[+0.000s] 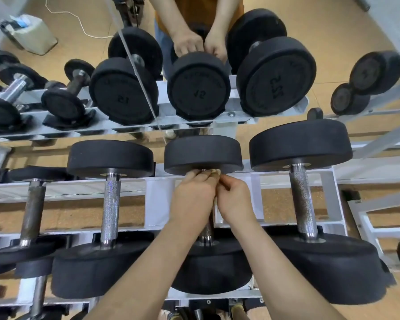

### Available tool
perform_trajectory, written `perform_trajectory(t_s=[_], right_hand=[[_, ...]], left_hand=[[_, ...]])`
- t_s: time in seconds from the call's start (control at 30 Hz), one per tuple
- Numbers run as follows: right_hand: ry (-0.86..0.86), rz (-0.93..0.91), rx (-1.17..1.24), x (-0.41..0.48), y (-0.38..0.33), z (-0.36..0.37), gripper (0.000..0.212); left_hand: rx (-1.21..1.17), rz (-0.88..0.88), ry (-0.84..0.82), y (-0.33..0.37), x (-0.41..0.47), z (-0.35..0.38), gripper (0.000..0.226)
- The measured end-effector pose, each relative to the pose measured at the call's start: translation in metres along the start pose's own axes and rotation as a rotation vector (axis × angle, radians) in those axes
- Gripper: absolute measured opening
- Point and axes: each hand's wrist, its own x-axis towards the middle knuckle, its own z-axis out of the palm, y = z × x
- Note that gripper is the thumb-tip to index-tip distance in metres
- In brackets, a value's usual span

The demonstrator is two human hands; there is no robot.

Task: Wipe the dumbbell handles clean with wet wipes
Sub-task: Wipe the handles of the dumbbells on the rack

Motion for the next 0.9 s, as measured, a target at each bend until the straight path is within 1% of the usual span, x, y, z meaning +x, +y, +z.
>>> perform_trajectory(t_s=[0.07, 0.13, 0.17, 0.2, 0.23, 0.27, 0.3, 0.33, 0.37, 0.4, 0.43, 0.47, 0.53, 0.6, 0.63, 0.7, 0.73, 0.77, 0.83, 0.87, 0.9], right_hand=[[-0.038, -0.032, -0.031, -0.001, 0.0, -0.001, 0.024], [0.005, -0.116, -0.183, -0.006, -0.004, 0.0, 0.026], [0.047, -0.181, -0.286, -0.007, -0.005, 0.001, 0.026], [0.088, -0.235, -0.352, -0.009, -0.007, 0.001, 0.024], [0.121, -0.251, -0.357, -0.008, -0.007, 0.001, 0.023], [0.141, -0.236, -0.313, -0.007, -0.007, 0.001, 0.021], [0.156, -0.195, -0.238, -0.006, -0.007, 0.001, 0.02], [0.169, -0.149, -0.151, -0.005, -0.007, 0.002, 0.017], [0.175, -0.11, -0.089, -0.004, -0.007, 0.004, 0.015], [0.173, -0.091, -0.067, -0.004, -0.007, 0.004, 0.013], [0.164, -0.088, -0.093, -0.004, -0.006, 0.003, 0.012], [0.147, -0.094, -0.154, -0.005, -0.005, 0.002, 0.012], [0.077, -0.106, -0.305, -0.013, 0.0, -0.005, 0.012], [-0.046, -0.102, -0.451, -0.025, 0.008, -0.015, 0.016], [-0.115, -0.087, -0.511, -0.031, 0.011, -0.019, 0.019], [-0.203, -0.064, -0.526, -0.039, 0.015, -0.024, 0.021], [-0.201, -0.069, -0.489, -0.038, 0.013, -0.025, 0.02], [-0.164, -0.093, -0.439, -0.034, 0.009, -0.024, 0.017], [-0.051, -0.146, -0.327, -0.021, -0.005, -0.018, 0.011], [-0.019, -0.166, -0.281, -0.014, -0.012, -0.015, 0.011], [-0.003, -0.194, -0.273, -0.009, -0.016, -0.013, 0.012]], left_hand=[[-0.002, -0.072, 0.006, -0.008, -0.007, -0.007, 0.027], [-0.033, -0.236, 0.031, -0.011, -0.013, -0.018, 0.016], [-0.091, -0.349, 0.022, -0.009, -0.014, -0.022, 0.018], [-0.197, -0.486, -0.045, -0.006, -0.012, -0.027, 0.021], [-0.385, -0.636, -0.089, -0.003, -0.006, -0.032, 0.026], [-0.566, -0.779, -0.09, 0.0, 0.001, -0.035, 0.034], [-0.675, -0.883, -0.068, 0.001, 0.006, -0.036, 0.039], [-0.697, -0.922, -0.056, 0.003, 0.009, -0.036, 0.04], [-0.665, -0.903, -0.06, 0.006, 0.009, -0.036, 0.036], [-0.632, -0.877, -0.068, 0.007, 0.008, -0.036, 0.027], [-0.617, -0.863, -0.079, 0.007, 0.005, -0.034, 0.019], [-0.609, -0.848, -0.095, 0.006, 0.002, -0.035, 0.017], [-0.514, -0.778, -0.158, 0.0, -0.007, -0.035, 0.026], [-0.344, -0.667, -0.305, -0.001, -0.021, -0.038, 0.041], [-0.273, -0.624, -0.39, -0.001, -0.029, -0.039, 0.044], [-0.237, -0.588, -0.511, -0.002, -0.041, -0.043, 0.041], [-0.276, -0.585, -0.514, -0.002, -0.042, -0.047, 0.034], [-0.344, -0.598, -0.446, 0.0, -0.039, -0.049, 0.024], [-0.469, -0.644, -0.19, 0.004, -0.023, -0.05, 0.015], [-0.492, -0.646, -0.101, 0.005, -0.013, -0.048, 0.011], [-0.491, -0.628, -0.074, 0.005, -0.004, -0.045, 0.009]])
